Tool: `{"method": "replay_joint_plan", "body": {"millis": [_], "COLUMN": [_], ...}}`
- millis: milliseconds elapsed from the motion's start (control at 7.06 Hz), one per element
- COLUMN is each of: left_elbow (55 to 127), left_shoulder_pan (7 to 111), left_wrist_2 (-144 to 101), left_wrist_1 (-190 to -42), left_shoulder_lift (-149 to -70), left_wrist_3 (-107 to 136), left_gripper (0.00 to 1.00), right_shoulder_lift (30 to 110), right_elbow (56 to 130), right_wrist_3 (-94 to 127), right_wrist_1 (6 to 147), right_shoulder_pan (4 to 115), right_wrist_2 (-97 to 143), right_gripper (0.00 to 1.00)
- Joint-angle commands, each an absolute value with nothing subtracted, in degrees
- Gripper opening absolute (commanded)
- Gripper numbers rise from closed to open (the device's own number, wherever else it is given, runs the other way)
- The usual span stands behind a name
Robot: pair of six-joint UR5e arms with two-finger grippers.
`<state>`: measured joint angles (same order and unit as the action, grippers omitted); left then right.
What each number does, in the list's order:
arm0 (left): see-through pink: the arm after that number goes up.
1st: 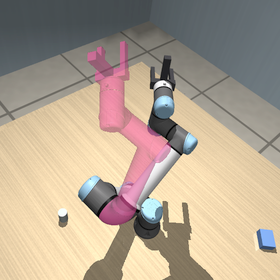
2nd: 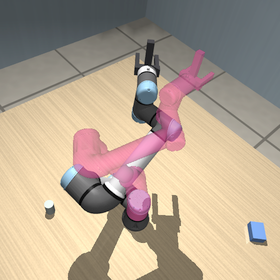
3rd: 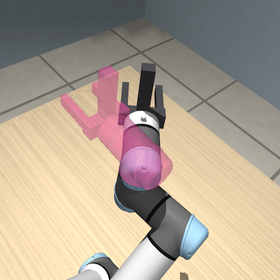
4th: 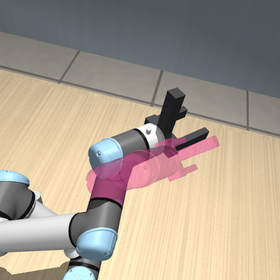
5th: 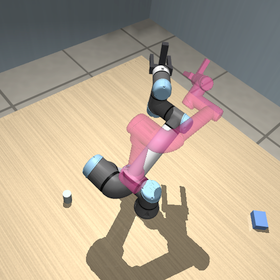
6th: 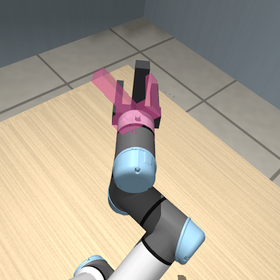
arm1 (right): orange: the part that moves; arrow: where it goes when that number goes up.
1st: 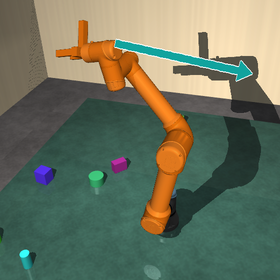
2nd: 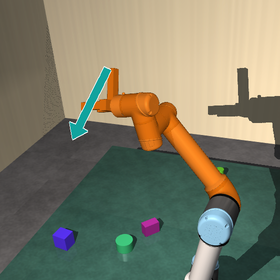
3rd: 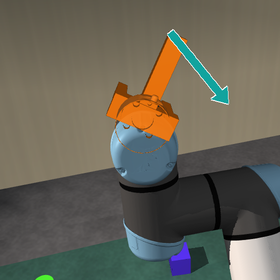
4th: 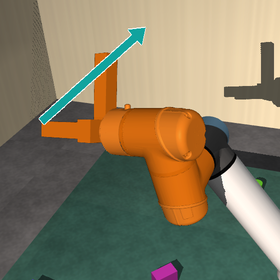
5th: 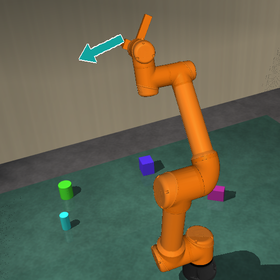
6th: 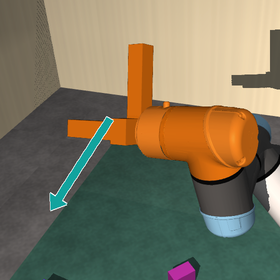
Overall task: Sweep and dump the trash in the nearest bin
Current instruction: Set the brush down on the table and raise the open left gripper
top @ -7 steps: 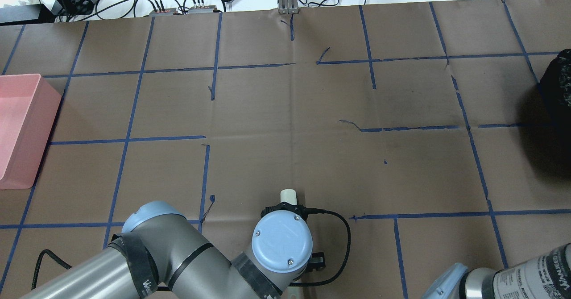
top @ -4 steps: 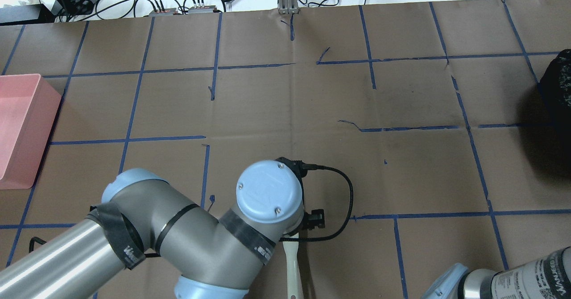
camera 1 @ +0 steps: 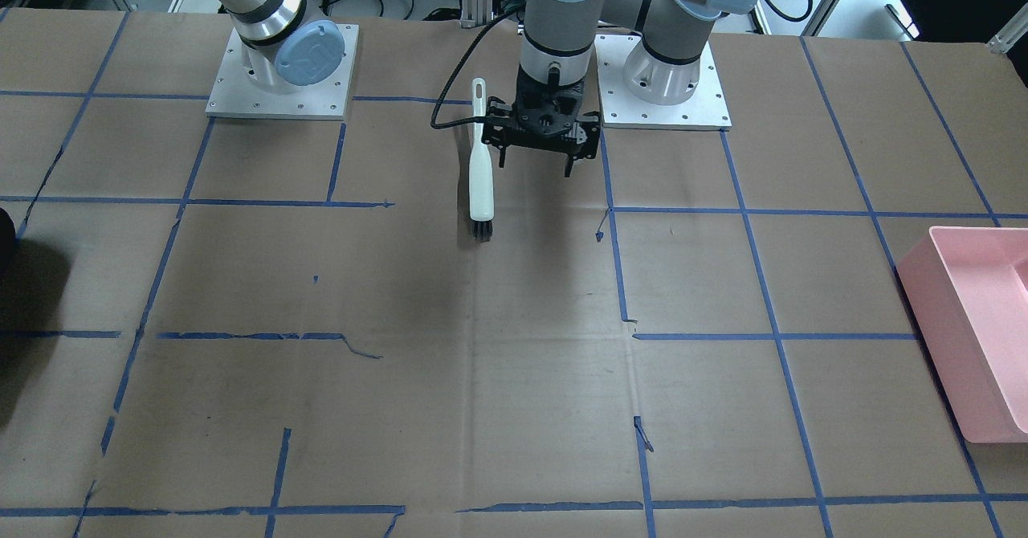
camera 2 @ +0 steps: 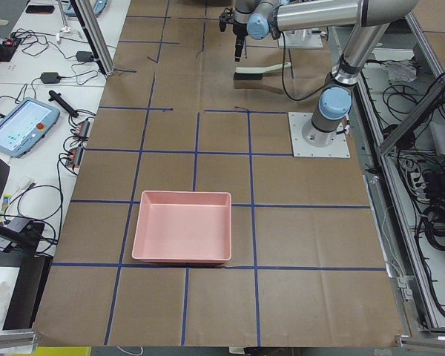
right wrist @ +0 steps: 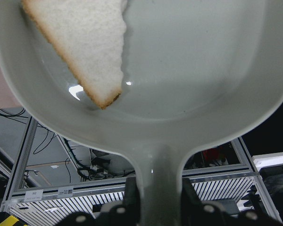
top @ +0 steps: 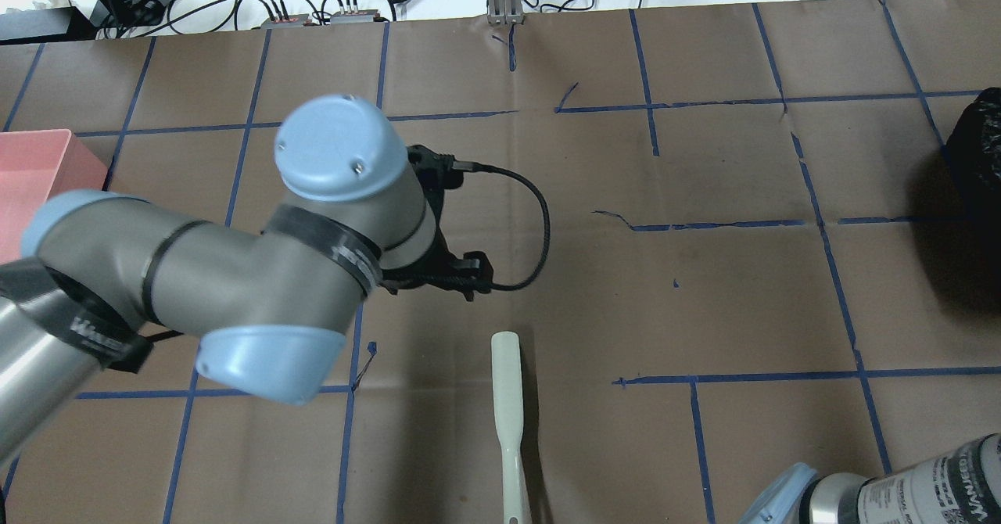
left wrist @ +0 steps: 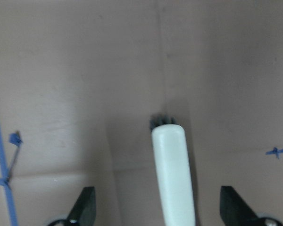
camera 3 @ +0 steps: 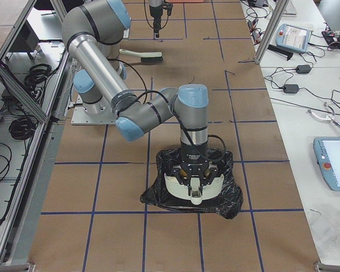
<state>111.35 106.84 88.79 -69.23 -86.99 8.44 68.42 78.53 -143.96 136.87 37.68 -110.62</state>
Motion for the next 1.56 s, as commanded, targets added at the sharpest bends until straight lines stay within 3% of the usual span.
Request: {"method": "replay_joint_plan", "body": {"millis": [0, 283, 991, 1416], "left_elbow": [106.46, 100.14, 98.36, 94.58], "left_shoulder_pan": [95.50, 87.31, 87.10, 90.69], "left_wrist_2": [88.86, 88.86, 89.30, 89.38], "left_wrist_1": [-75.12, -84.32, -84.47, -84.29], "left_shoulder_lift": [-85.78, -86.57, -86.23, -87.45], "left_wrist_3": [-1.81, -8.74, -10.37, -7.92], "left_gripper": [0.99, 0.99, 0.99, 0.98], "right_shoulder_lift": [68.47, 68.38, 68.90, 73.64], "right_elbow": [78.57, 78.84, 80.07, 81.03], "right_wrist_3": [-143.96, -143.96, -144.40, -144.67], "right_wrist_1": [138.69, 140.62, 142.21, 142.21], "right_shoulder_pan": [38.84, 40.42, 40.43, 40.52], "right_wrist_2": [-113.98, -117.06, -117.60, -119.00], "right_gripper": [0.00, 0.00, 0.00, 0.00]}}
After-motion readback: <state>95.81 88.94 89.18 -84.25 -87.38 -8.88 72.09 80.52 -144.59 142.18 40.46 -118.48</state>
